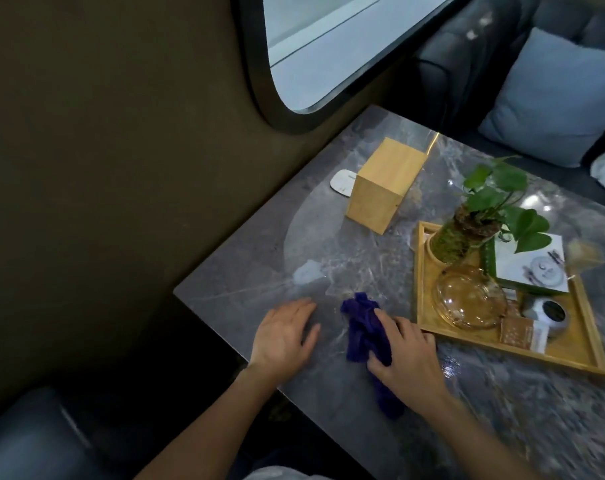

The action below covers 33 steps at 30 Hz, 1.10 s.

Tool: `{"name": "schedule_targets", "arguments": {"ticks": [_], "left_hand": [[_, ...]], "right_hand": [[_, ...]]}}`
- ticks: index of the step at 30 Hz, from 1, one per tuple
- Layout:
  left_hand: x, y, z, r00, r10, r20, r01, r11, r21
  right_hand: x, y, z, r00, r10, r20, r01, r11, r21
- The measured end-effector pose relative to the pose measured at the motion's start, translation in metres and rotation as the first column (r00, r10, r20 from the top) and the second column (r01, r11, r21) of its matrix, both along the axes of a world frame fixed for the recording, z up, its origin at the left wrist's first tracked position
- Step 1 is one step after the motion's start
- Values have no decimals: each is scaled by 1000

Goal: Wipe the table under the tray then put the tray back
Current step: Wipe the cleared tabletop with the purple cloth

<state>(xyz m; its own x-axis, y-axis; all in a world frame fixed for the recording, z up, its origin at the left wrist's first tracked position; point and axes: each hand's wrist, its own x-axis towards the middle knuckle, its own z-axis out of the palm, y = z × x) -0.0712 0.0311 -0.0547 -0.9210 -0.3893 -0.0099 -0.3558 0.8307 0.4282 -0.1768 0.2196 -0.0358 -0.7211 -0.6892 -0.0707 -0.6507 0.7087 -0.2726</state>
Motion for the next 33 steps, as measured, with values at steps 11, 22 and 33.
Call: {"name": "schedule_targets", "arguments": {"ticks": [11,22,33], "left_hand": [[16,-120,3,854,463,236,-478,879,4],[20,-124,-7,903,392,179,-388,920,-56],[18,-126,-8,894,430,130,-426,903,-59]], "right_hand": [[-19,-54,22,834,-263,485,468,803,-370],[-66,-133,31,866,96,491,160,877,-454],[-50,-163,-7,965,252,-71,-255,967,-31]]}}
